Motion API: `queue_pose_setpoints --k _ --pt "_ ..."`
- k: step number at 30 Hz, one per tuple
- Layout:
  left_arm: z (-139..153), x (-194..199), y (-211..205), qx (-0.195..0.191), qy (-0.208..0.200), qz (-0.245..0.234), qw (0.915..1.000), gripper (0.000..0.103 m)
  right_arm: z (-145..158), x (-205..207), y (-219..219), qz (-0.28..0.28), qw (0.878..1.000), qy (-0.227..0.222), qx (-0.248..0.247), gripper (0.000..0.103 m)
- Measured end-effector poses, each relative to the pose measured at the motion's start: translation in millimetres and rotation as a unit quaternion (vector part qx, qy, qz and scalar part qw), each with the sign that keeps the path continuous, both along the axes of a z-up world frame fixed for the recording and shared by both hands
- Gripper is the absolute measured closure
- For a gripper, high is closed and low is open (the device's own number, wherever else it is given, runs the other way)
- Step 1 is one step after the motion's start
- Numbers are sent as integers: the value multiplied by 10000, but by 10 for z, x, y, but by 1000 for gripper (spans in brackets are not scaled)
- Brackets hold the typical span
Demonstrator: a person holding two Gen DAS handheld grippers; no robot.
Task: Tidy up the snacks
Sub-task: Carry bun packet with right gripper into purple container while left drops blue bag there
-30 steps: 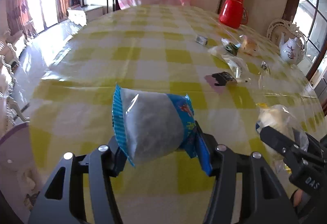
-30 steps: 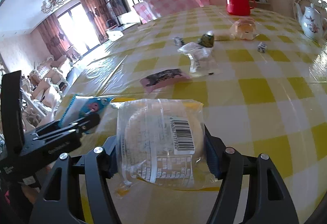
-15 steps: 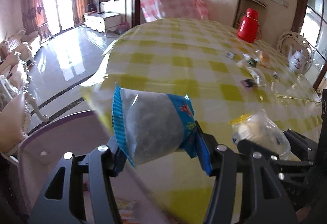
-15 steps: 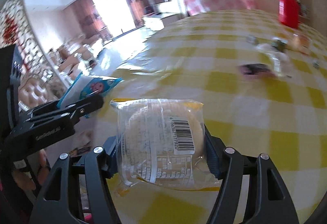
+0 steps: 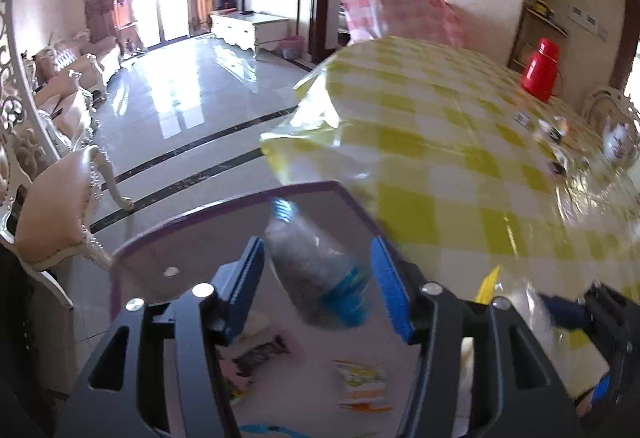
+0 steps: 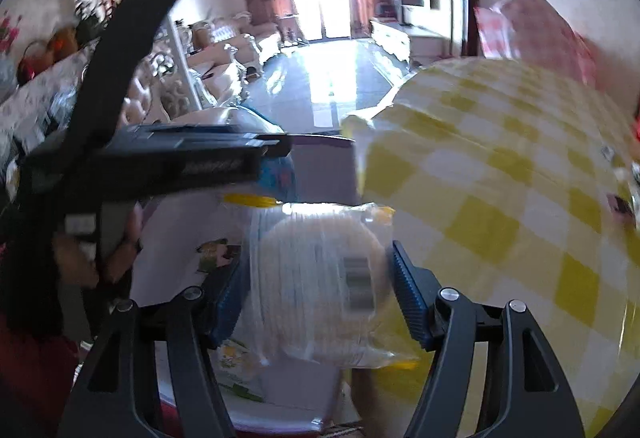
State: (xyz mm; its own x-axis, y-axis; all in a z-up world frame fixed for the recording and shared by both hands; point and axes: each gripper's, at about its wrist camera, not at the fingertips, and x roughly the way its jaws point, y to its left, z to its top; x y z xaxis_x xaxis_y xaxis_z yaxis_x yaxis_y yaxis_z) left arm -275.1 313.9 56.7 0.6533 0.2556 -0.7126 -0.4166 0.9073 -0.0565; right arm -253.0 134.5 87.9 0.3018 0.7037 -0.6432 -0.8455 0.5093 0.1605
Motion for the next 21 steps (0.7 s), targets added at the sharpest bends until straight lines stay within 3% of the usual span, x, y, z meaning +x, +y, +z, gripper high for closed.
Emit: queue_pose_setpoints --k 2,5,6,7,8,12,16,21 --pt "-44 -15 81 18 144 16 9999 49 -8 -118 99 99 9998 -131 -117 43" --pt "-116 -72 241 -13 256 160 9995 48 -16 -219 186 336 9993 -77 -116 41" --pt "-127 -101 305 -38 271 266 9993 40 -17 -190 182 360 9992 -118 -134 39" --pt "-129 -136 346 -62 269 353 9990 22 -11 -207 189 357 9991 -175 -153 25" --pt "-115 -168 399 -84 212 449 9987 17 -4 -201 163 356 9991 -167 -135 16" --pt "-2 -295 507 -192 -127 888 9958 5 23 -92 39 198 9998 -81 -15 16" --pt "114 -325 366 -313 -635 958 9929 2 52 206 -294 -230 9997 17 89 16" --pt "324 -97 -228 142 -1034 531 9931 2 25 598 -821 -821 9965 64 125 16"
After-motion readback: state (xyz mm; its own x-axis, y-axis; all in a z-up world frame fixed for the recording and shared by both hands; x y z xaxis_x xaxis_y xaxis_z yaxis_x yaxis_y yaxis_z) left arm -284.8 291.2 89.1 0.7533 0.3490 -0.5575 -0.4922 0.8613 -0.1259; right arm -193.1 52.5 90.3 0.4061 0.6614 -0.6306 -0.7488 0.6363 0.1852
